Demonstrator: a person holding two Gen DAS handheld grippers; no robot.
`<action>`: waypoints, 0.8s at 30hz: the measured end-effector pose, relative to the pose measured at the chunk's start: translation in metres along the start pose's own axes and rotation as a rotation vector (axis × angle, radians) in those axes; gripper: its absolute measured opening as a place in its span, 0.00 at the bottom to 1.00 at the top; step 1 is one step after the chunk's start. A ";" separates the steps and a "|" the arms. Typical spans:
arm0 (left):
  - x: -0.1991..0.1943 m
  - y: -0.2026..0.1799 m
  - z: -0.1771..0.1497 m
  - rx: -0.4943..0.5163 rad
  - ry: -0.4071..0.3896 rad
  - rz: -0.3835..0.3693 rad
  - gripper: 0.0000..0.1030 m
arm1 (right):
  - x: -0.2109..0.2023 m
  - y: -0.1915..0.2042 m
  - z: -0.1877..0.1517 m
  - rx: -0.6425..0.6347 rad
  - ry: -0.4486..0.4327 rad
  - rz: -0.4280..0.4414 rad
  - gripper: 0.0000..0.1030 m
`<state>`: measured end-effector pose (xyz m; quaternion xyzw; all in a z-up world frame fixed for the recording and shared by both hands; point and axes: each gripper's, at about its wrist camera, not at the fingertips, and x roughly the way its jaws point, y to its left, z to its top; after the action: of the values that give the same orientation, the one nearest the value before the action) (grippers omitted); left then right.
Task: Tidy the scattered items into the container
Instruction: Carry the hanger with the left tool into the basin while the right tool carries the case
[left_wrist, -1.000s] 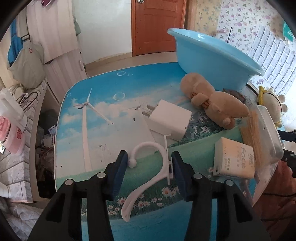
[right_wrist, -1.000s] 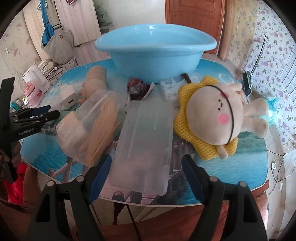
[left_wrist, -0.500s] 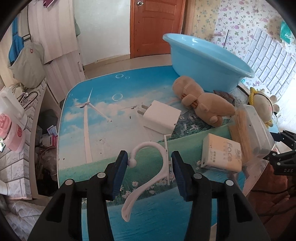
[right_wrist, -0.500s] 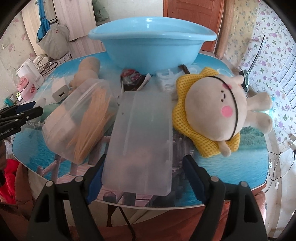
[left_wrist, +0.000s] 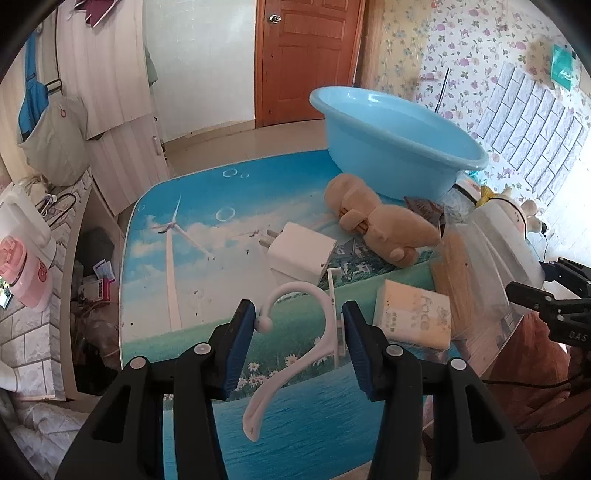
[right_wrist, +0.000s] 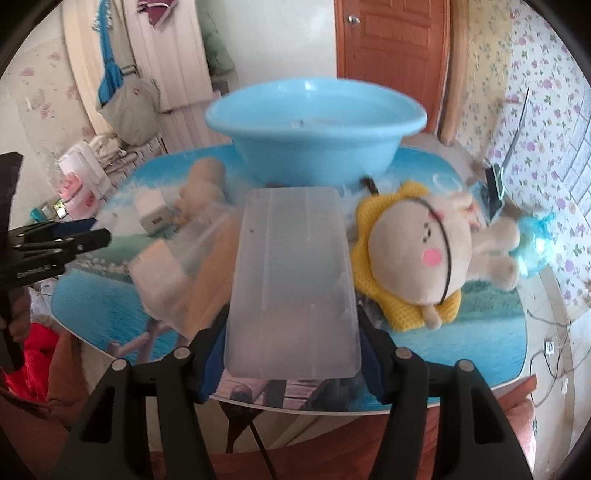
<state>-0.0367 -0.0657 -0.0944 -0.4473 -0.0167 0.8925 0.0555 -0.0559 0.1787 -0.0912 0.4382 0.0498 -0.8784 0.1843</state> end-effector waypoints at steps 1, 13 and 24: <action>-0.002 0.000 0.001 -0.003 -0.006 -0.002 0.47 | -0.003 0.000 0.001 0.006 -0.006 0.007 0.58; -0.018 -0.009 0.005 -0.022 -0.037 -0.016 0.47 | -0.033 0.003 0.013 -0.009 -0.119 0.010 0.58; -0.029 -0.021 0.019 -0.018 -0.061 -0.029 0.47 | -0.061 0.001 0.026 -0.024 -0.227 0.021 0.58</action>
<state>-0.0325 -0.0482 -0.0584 -0.4202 -0.0327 0.9046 0.0638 -0.0419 0.1888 -0.0277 0.3342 0.0346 -0.9197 0.2031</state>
